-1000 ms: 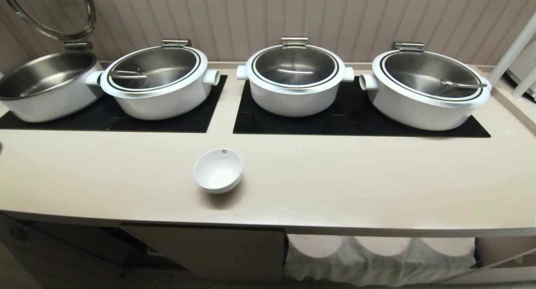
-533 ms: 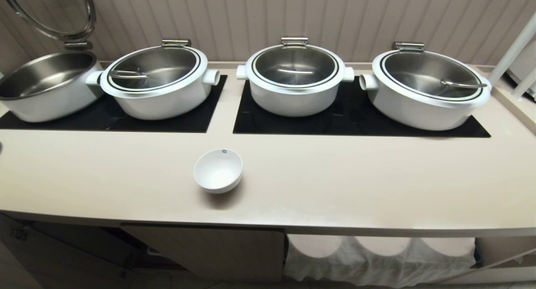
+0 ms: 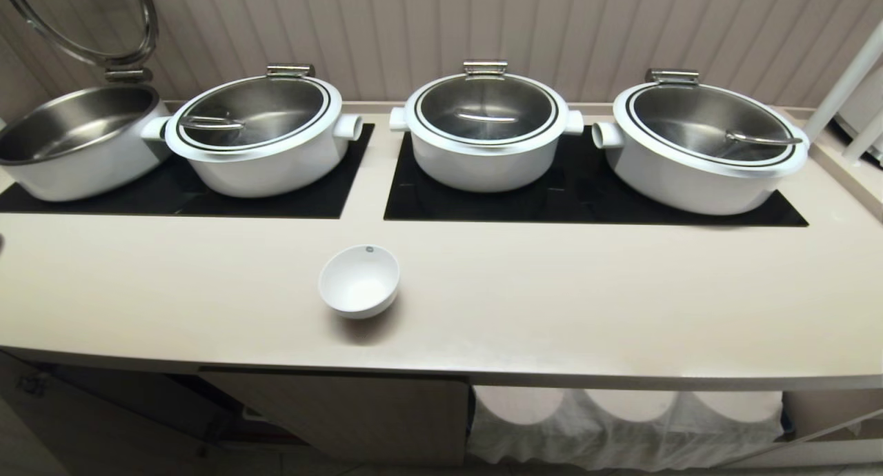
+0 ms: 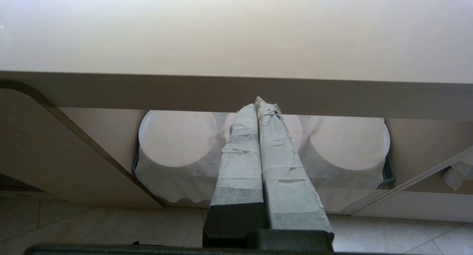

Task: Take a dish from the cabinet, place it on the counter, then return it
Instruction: Pick up the bowl from the table

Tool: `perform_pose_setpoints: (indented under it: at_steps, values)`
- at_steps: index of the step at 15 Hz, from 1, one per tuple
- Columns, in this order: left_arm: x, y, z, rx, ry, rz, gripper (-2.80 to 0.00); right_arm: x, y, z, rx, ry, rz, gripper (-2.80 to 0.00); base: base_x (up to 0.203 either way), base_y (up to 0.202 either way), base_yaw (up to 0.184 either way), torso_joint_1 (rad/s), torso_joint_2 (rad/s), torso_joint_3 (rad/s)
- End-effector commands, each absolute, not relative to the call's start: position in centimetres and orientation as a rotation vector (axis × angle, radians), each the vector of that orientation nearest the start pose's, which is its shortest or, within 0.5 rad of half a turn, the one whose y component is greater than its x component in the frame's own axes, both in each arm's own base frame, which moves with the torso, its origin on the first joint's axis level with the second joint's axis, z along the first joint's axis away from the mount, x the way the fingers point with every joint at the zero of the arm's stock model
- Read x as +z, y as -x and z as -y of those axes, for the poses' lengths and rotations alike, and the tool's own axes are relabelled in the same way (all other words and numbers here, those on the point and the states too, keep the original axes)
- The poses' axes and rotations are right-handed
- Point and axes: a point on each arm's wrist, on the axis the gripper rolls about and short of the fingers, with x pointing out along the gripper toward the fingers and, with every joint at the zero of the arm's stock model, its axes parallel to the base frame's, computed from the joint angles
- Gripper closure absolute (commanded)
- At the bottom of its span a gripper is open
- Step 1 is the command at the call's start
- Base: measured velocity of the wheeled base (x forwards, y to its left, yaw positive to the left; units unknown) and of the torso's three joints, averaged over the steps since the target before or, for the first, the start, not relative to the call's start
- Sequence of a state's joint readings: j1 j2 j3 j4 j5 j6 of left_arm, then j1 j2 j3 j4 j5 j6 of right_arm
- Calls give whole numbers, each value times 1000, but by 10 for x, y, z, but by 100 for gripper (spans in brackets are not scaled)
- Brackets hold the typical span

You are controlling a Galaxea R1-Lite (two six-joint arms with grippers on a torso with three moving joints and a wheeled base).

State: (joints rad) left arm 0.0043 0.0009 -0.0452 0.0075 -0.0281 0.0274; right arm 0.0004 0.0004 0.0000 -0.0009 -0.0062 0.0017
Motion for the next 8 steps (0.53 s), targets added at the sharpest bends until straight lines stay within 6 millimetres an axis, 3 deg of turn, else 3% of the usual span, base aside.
perform_pose_setpoints:
  at_steps: [1, 4, 8]
  values:
    - [104, 34, 1, -49, -30, 66, 0, 76, 23, 0, -6, -2, 1, 0, 0, 0, 0, 0, 0, 0]
    - [125, 42, 2, -73, -22, 19, 0, 76, 23, 0, -6, -2, 1, 0, 0, 0, 0, 0, 0, 0]
    - [155, 31, 2, -86, 20, -47, 0, 76, 23, 0, -5, -2, 1, 0, 0, 0, 0, 0, 0, 0]
